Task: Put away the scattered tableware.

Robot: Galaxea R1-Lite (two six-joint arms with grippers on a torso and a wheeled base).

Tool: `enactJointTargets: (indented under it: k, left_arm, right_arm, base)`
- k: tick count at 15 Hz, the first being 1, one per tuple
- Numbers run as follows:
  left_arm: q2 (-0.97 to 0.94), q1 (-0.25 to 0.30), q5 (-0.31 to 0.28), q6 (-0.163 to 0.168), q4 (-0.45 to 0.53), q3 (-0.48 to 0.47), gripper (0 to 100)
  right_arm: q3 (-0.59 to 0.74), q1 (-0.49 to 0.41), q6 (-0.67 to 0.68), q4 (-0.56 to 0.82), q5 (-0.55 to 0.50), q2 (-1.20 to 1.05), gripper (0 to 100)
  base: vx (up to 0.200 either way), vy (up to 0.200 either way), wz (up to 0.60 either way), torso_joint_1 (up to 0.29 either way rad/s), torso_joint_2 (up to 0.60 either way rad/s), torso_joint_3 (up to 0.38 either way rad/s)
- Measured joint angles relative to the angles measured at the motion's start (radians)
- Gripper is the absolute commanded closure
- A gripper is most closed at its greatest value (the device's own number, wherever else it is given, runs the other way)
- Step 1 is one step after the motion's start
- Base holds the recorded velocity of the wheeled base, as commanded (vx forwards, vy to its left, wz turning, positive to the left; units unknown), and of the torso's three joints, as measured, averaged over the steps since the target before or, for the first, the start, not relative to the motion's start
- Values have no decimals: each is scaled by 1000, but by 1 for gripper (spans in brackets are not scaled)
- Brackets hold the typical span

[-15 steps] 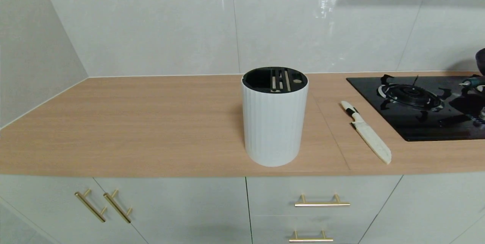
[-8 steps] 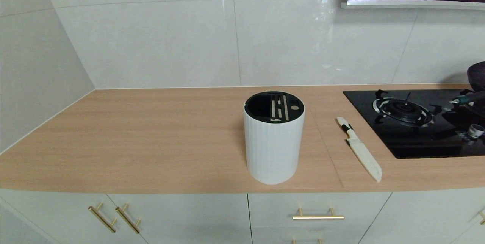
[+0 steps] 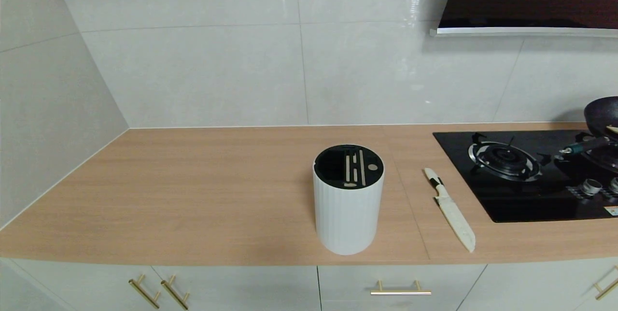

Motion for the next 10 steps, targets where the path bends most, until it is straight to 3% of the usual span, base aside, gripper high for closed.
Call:
enactJointTargets:
  k: [4, 10]
  left_arm:
    - [0, 0, 0, 0, 0, 0, 0]
    - [0, 0, 0, 0, 0, 0, 0]
  right_arm:
    - [0, 0, 0, 0, 0, 0, 0]
    - [0, 0, -5, 0, 0, 0, 0]
  base:
    - [0, 0, 0, 162, -337, -177]
    - [0, 0, 0, 5, -8, -4]
